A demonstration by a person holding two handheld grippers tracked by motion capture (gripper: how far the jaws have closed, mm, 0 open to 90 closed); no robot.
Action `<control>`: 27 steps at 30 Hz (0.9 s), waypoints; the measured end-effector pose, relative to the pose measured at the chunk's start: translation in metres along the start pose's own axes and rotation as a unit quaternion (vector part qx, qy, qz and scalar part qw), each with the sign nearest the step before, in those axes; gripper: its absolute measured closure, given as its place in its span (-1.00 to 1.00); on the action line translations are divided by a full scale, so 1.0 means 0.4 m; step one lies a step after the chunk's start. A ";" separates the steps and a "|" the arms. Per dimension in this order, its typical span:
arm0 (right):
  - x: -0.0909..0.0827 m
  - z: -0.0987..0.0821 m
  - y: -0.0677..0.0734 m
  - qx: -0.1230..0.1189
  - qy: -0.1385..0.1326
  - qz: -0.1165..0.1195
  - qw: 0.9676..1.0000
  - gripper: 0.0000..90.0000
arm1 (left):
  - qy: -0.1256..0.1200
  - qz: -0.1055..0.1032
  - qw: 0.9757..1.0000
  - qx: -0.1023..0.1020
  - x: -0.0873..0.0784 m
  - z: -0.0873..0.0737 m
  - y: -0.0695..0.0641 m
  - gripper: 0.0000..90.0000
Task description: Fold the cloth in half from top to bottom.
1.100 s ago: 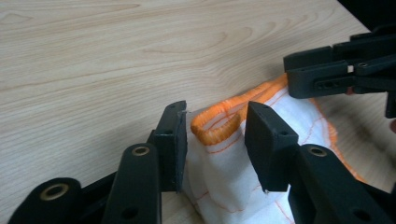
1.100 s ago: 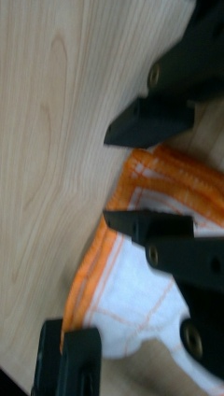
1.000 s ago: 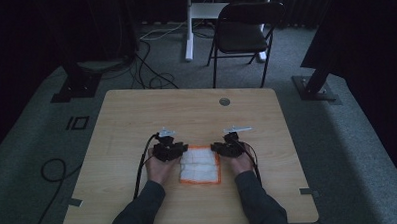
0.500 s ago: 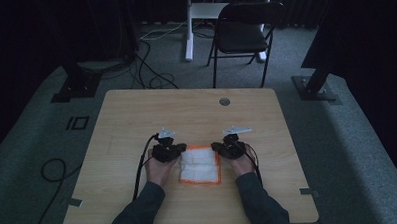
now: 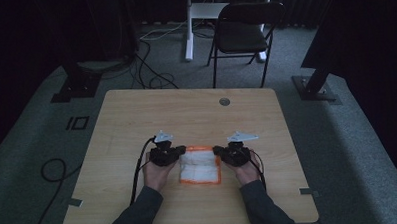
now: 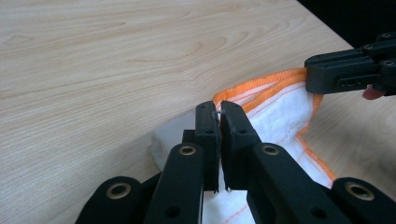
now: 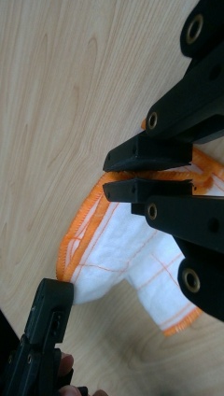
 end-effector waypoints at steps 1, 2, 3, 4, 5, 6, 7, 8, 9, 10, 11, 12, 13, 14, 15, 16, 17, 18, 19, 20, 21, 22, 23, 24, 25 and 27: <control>-0.005 -0.001 0.003 0.002 -0.003 0.002 1.000 0.87 | -0.002 -0.001 1.000 0.001 -0.005 0.001 -0.003 0.94; -0.005 -0.001 0.003 0.002 -0.003 0.002 1.000 0.87 | -0.002 -0.001 1.000 0.001 -0.005 0.001 -0.003 0.94; -0.018 -0.003 0.008 -0.001 -0.013 0.007 1.000 0.87 | -0.007 -0.004 1.000 0.003 -0.017 0.003 -0.009 0.94; -0.021 -0.003 0.010 -0.003 -0.016 0.008 1.000 0.87 | -0.008 -0.005 1.000 0.003 -0.021 0.003 -0.012 0.94; -0.024 -0.004 0.012 -0.003 -0.018 0.010 1.000 0.87 | -0.012 -0.006 1.000 0.005 -0.026 0.004 -0.015 0.94; -0.027 -0.005 0.014 -0.005 -0.018 0.011 1.000 0.87 | -0.013 -0.008 1.000 0.006 -0.031 0.003 -0.018 0.94; -0.029 -0.006 0.017 -0.006 -0.019 0.013 1.000 0.87 | -0.015 -0.009 1.000 0.007 -0.036 0.002 -0.021 0.94; -0.032 -0.009 0.020 -0.008 -0.018 0.013 1.000 0.87 | -0.016 -0.010 1.000 0.008 -0.041 -0.002 -0.025 0.94; -0.035 -0.012 0.022 -0.013 -0.017 0.014 1.000 0.87 | -0.015 -0.010 1.000 0.009 -0.044 -0.005 -0.027 0.94; -0.037 -0.015 0.024 -0.014 -0.016 0.014 1.000 0.87 | -0.014 -0.012 1.000 0.011 -0.047 -0.010 -0.030 0.94; -0.039 -0.019 0.025 -0.017 -0.016 0.014 1.000 0.86 | -0.012 -0.012 1.000 0.012 -0.048 -0.016 -0.032 0.94; -0.040 -0.023 0.025 -0.020 -0.014 0.015 1.000 0.86 | -0.011 -0.013 1.000 0.013 -0.049 -0.023 -0.034 0.94; -0.041 -0.028 0.025 -0.024 -0.011 0.013 1.000 0.86 | -0.008 -0.015 1.000 0.011 -0.048 -0.030 -0.035 0.93; -0.042 -0.033 0.025 -0.027 -0.009 0.010 1.000 0.85 | -0.004 -0.017 1.000 0.011 -0.046 -0.038 -0.037 0.93; -0.041 -0.038 0.025 -0.029 -0.007 0.012 0.999 0.85 | -0.002 -0.016 1.000 0.011 -0.043 -0.047 -0.038 0.93; -0.040 -0.044 0.027 -0.030 -0.003 0.015 0.999 0.85 | 0.001 -0.017 1.000 0.010 -0.042 -0.055 -0.038 0.93; -0.039 -0.049 0.028 -0.034 -0.002 0.014 0.999 0.84 | 0.003 -0.019 1.000 0.007 -0.041 -0.062 -0.038 0.93; -0.039 -0.054 0.030 -0.036 0.000 0.016 0.999 0.83 | 0.005 -0.018 1.000 0.008 -0.041 -0.070 -0.038 0.93; -0.039 -0.058 0.032 -0.038 0.003 0.019 0.999 0.81 | 0.007 -0.017 1.000 0.007 -0.041 -0.076 -0.038 0.92; -0.039 -0.062 0.035 -0.041 0.005 0.021 0.999 0.80 | 0.009 -0.018 1.000 0.005 -0.042 -0.083 -0.038 0.92; -0.040 -0.067 0.037 -0.043 0.008 0.023 0.999 0.78 | 0.011 -0.017 1.000 0.005 -0.042 -0.090 -0.038 0.92; -0.041 -0.071 0.039 -0.046 0.012 0.025 0.999 0.75 | 0.014 -0.017 1.000 0.004 -0.042 -0.096 -0.038 0.91; -0.042 -0.075 0.041 -0.046 0.013 0.028 0.998 0.72 | 0.015 -0.016 1.000 0.005 -0.042 -0.103 -0.037 0.91; -0.044 -0.079 0.043 -0.048 0.014 0.030 0.998 0.70 | 0.018 -0.016 1.000 0.004 -0.043 -0.108 -0.037 0.91; -0.046 -0.083 0.045 -0.048 0.014 0.031 0.998 0.67 | 0.019 -0.017 1.000 0.002 -0.042 -0.115 -0.037 0.90; -0.052 -0.088 0.048 -0.048 0.010 0.035 0.998 0.64 | 0.025 -0.016 1.000 0.003 -0.041 -0.127 -0.039 0.90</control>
Point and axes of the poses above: each handheld gripper's, and its own axes: x roughly forward along the jaws, z roughly out of its top, y roughly to its left, the point moved 4 cm from there along x, roughly forward along the jaws, and after that the axes turned 1 degree about y, right-handed, at the moved point
